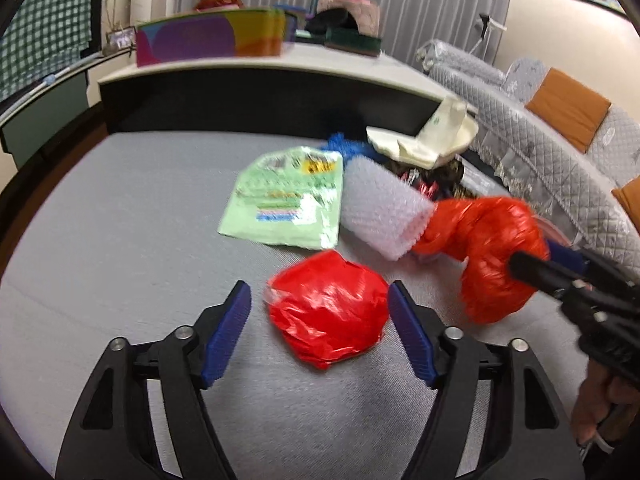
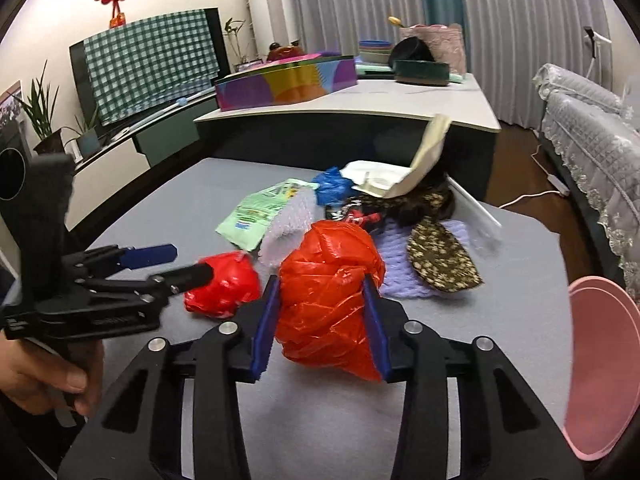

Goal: Collect trash
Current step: 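Grasp the orange bag with the right tool while the left tool grasps the red bag, then lift both plastic bags and carry them over the pink bin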

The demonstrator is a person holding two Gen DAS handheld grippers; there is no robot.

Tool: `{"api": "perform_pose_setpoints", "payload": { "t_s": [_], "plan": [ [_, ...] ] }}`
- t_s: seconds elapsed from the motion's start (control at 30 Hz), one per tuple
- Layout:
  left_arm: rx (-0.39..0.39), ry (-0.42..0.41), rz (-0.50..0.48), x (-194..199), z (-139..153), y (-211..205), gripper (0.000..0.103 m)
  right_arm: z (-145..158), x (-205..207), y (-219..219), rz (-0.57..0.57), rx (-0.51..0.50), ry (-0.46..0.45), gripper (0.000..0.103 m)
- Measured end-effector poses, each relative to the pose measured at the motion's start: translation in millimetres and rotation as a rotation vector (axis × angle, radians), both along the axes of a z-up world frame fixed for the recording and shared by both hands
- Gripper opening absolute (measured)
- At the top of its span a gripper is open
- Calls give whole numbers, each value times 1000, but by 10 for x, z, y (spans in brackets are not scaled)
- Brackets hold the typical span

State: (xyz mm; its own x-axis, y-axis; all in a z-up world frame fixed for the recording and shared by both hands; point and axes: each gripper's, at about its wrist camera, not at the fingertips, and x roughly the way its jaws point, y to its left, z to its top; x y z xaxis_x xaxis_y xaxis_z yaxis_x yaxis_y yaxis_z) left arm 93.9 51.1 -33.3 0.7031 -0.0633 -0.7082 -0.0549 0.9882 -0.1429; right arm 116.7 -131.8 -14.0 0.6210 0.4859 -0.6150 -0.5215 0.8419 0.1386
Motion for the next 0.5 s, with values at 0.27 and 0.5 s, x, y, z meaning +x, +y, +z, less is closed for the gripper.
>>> {"api": "perform_pose_setpoints", "payload": {
  "t_s": [0.27,0.5],
  "plan": [
    [39,79,5,159,-164,-149,75,15,7,-184,-15,12,-1,37],
    [67,63,7,139,-113,-160,72,119,-48,-219,-10,34,-31,35]
  ]
}}
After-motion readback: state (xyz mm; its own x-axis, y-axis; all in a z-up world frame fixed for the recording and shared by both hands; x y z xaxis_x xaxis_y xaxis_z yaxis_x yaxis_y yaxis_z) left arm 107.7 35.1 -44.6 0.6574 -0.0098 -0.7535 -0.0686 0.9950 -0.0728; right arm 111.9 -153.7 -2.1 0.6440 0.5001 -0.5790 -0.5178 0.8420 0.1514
